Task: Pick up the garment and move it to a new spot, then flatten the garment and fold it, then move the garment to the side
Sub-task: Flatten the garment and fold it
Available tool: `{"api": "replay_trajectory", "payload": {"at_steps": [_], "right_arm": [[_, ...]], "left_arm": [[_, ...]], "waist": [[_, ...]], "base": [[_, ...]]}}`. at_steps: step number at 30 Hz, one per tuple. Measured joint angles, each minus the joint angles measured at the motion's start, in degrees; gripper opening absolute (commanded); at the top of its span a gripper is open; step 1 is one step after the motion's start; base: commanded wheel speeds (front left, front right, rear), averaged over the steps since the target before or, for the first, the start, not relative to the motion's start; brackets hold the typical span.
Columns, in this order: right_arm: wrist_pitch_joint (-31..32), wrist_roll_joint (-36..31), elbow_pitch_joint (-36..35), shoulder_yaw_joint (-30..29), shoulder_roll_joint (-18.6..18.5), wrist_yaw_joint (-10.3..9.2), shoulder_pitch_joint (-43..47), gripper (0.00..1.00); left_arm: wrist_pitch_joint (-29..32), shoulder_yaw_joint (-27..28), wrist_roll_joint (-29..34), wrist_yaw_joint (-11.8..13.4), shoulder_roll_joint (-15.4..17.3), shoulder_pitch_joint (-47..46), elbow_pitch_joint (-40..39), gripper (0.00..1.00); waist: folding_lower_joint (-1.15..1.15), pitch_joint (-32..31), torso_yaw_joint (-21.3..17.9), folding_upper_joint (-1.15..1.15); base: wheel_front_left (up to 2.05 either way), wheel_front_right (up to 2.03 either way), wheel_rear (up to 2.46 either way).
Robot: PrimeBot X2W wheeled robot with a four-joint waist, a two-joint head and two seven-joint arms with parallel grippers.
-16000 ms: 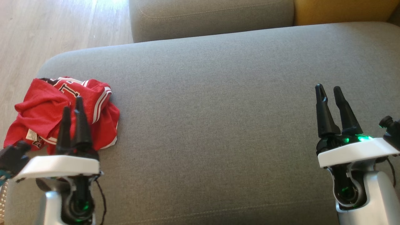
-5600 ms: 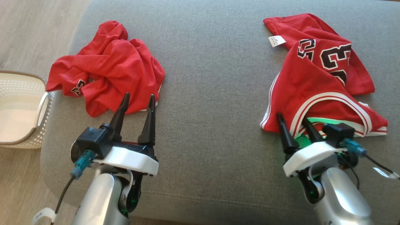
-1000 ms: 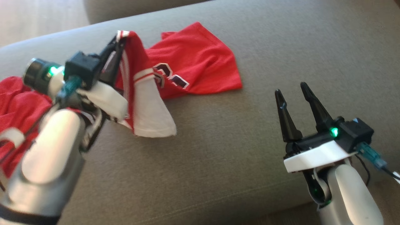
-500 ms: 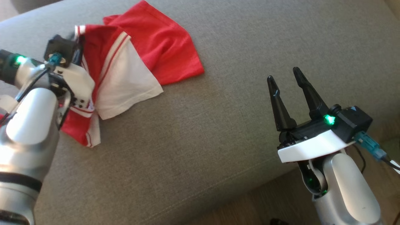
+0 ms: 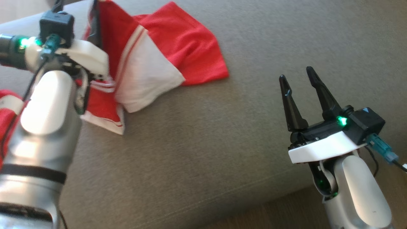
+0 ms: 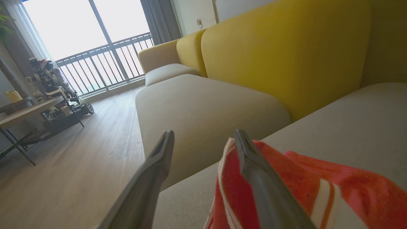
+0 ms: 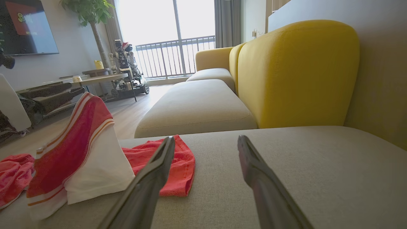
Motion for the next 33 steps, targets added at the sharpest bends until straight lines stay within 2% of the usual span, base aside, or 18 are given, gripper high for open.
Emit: {"api": "replay_trajectory", "payload": {"at_steps": [4,8,13,16,19,26,29,33], "right_arm": [[0.00,-1.38,0.12,-1.33,0.00,0.00,0.60,1.00],[0.00,-2.81,0.60,-1.27,0.00,0.00,1.31,1.00],[0.00,-2.75,0.71,-0.90,0.01,0.00,1.16,1.00],[0.00,-2.31,0.76,-0.71,0.00,0.00,1.21,1.00],[0.00,-2.25,0.78,-0.41,0.00,0.00,1.57,1.00],[0.00,-2.26,0.79,-1.93,0.01,0.00,5.05,1.00],[0.00,-2.26,0.82,-2.42,0.01,0.00,5.17,1.00],[0.00,-2.26,0.82,-3.32,0.01,0.00,5.37,1.00]], "left_arm": [[-0.41,0.31,-0.34,0.29,-1.03,5.16,-6.56,1.00],[-0.40,-0.43,-1.01,-1.74,-0.56,9.40,-5.06,1.00],[-0.41,0.45,-2.18,-1.97,-0.44,8.56,-6.03,1.00],[-0.41,2.24,-4.11,-1.86,-1.82,9.44,-9.81,1.00],[-0.41,5.15,-6.30,-0.40,-4.33,13.52,-16.44,1.00],[-0.41,8.64,-9.10,0.59,-11.34,32.96,-30.81,1.00],[-0.41,8.43,-7.25,0.09,-11.78,38.33,-33.14,1.00],[-0.41,8.10,-7.20,-0.47,-12.04,40.95,-34.05,1.00]], "waist": [[0.00,-1.39,3.58,0.00],[0.00,-2.68,7.19,0.00],[0.00,-4.09,10.24,0.00],[0.00,-5.00,11.03,0.00],[0.00,-5.91,11.31,0.00],[0.00,-7.13,11.57,0.00],[0.00,-7.29,11.46,0.00],[0.00,-7.50,11.53,0.00]], "base": [[0.00,0.00,0.00],[0.00,0.00,0.00],[0.00,0.00,0.00],[0.00,0.00,0.00],[0.00,0.00,0.00],[0.00,0.00,0.00],[0.00,0.00,0.00],[0.00,0.00,0.00]]}}
